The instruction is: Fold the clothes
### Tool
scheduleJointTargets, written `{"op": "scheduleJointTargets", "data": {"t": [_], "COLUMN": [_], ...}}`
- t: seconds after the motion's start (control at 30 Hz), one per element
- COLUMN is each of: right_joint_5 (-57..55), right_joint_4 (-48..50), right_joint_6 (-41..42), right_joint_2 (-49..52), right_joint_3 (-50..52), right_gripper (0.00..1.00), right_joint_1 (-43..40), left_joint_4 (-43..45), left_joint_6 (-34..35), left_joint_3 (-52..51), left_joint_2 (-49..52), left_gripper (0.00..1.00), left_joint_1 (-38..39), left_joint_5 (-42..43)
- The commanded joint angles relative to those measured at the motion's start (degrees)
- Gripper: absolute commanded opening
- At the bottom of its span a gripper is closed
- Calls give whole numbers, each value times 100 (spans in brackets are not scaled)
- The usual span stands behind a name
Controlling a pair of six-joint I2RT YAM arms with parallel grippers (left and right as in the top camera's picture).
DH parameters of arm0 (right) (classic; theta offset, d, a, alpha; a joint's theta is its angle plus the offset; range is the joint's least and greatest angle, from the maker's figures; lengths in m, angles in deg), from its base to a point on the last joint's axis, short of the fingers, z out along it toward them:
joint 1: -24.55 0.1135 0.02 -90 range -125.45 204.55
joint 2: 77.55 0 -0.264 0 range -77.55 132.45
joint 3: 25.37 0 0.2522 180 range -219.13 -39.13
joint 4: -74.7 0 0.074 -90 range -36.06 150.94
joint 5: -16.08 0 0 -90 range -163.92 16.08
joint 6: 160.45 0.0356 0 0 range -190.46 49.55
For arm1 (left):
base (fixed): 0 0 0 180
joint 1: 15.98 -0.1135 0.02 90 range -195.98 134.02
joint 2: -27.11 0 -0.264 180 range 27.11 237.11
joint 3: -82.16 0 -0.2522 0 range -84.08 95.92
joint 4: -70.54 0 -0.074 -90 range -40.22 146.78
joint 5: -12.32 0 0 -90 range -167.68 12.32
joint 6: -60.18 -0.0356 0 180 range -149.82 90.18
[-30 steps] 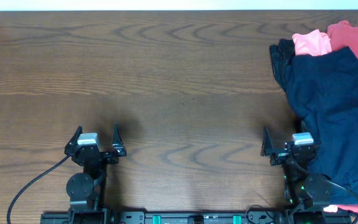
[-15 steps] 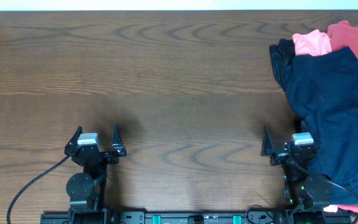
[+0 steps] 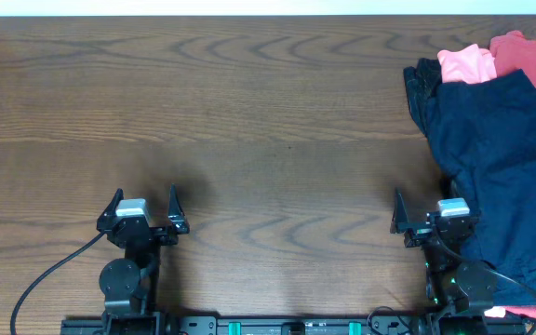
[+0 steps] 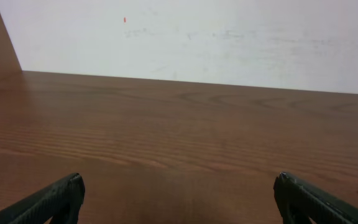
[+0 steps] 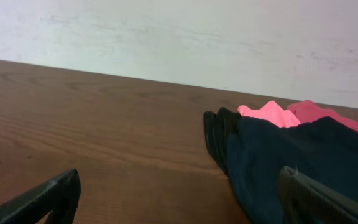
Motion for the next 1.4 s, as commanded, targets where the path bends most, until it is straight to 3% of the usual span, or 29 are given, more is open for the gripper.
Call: {"op": "scheduleJointTargets", "data": {"t": [0.0,1.0,1.17,1.37], "right_joint_5": [-79,-74,-76,-127], "right_joint_4": [-26,-26,-24,-79], "right_joint_6": [87,94,295,452], "right_joint_2": [7,7,9,63], "right_joint_3": [9,9,9,-74], "right_gripper": [99,99,99,99], "right_joint_1": [55,55,55,55], "left_joint_4": [-258,-256,-256,-260], "left_joint_6": [-31,-17,599,813], "left_joint_3": [-68,-66,-66,140], "left_joint_2": [0,0,24,223], "left_gripper": [98,98,98,98], "left_joint_1": [20,20,20,20], "left_joint_5": [-179,-175,-175,24]}}
